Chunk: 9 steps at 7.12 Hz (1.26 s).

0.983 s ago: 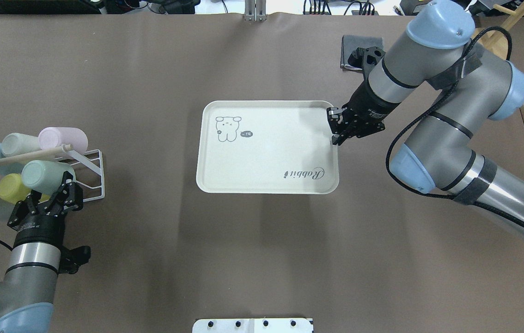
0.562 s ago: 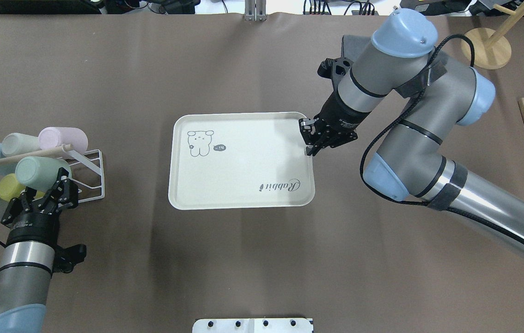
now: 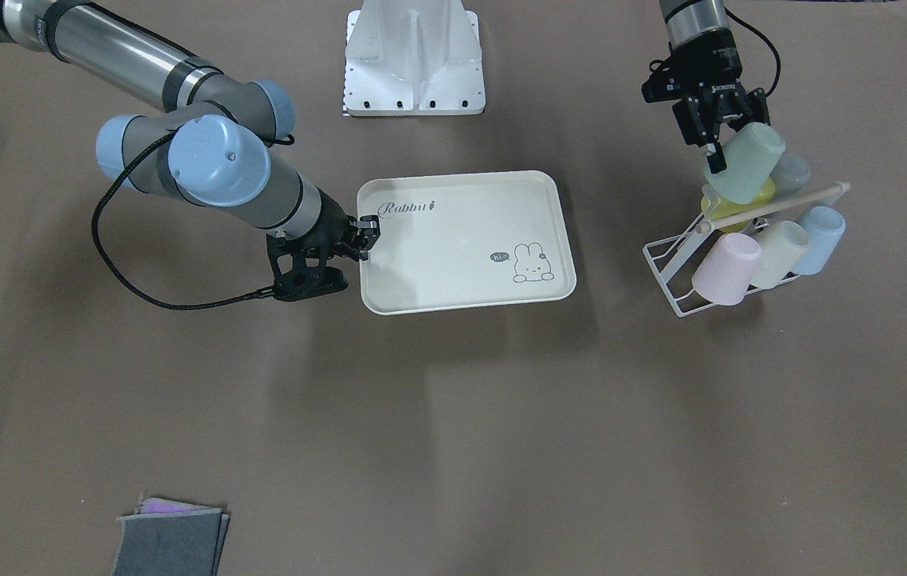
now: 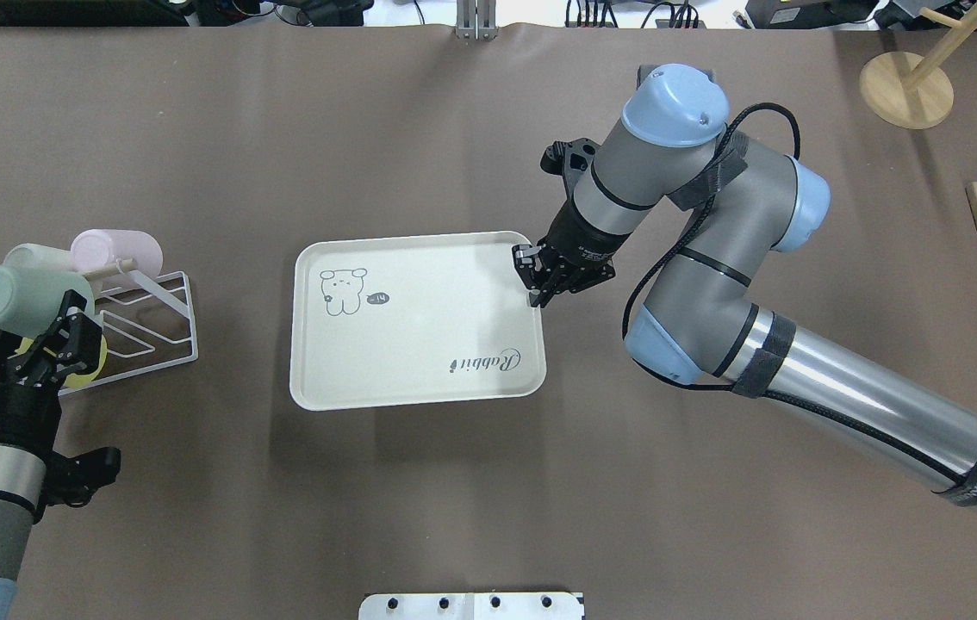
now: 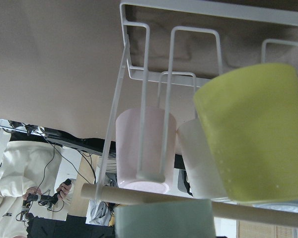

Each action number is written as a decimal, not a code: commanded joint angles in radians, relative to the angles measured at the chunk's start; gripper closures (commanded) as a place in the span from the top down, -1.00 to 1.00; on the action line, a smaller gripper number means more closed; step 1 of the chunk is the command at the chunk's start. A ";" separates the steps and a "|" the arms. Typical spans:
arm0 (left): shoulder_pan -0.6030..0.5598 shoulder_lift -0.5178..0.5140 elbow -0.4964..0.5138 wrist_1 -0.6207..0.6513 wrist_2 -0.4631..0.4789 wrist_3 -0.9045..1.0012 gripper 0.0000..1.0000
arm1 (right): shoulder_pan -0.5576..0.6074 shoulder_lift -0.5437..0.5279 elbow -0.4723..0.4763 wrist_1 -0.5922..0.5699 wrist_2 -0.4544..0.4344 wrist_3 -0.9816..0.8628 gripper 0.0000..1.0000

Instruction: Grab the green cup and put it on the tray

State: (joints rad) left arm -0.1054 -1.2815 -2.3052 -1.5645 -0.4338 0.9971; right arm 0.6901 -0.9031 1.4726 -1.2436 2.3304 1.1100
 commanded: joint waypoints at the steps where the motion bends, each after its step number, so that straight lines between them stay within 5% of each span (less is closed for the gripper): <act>1: 0.000 0.005 -0.034 -0.093 0.001 -0.003 -0.57 | -0.020 -0.003 -0.049 0.032 -0.038 0.001 -1.00; 3: -0.017 0.002 -0.028 -0.416 -0.026 0.008 -0.56 | -0.024 -0.017 -0.049 0.032 -0.045 0.008 -1.00; 4: -0.058 -0.018 -0.028 -0.542 -0.125 0.006 -0.54 | -0.032 -0.014 -0.048 0.033 -0.060 0.046 -1.00; 5: -0.110 -0.063 -0.008 -0.686 -0.223 0.002 -0.54 | -0.037 -0.013 -0.048 0.033 -0.078 0.047 -0.63; 6: -0.146 -0.121 0.042 -0.798 -0.291 -0.020 -0.54 | -0.041 -0.013 -0.048 0.032 -0.098 0.048 0.30; 7: -0.190 -0.237 0.141 -0.856 -0.403 -0.187 -0.54 | -0.040 -0.013 -0.044 0.033 -0.108 0.047 0.99; 9: -0.238 -0.405 0.262 -0.964 -0.584 -0.401 -0.52 | 0.007 -0.017 -0.032 0.032 -0.108 0.038 1.00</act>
State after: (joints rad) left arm -0.3199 -1.5895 -2.1100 -2.4608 -0.9202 0.7188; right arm 0.6651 -0.9157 1.4343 -1.2107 2.2219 1.1545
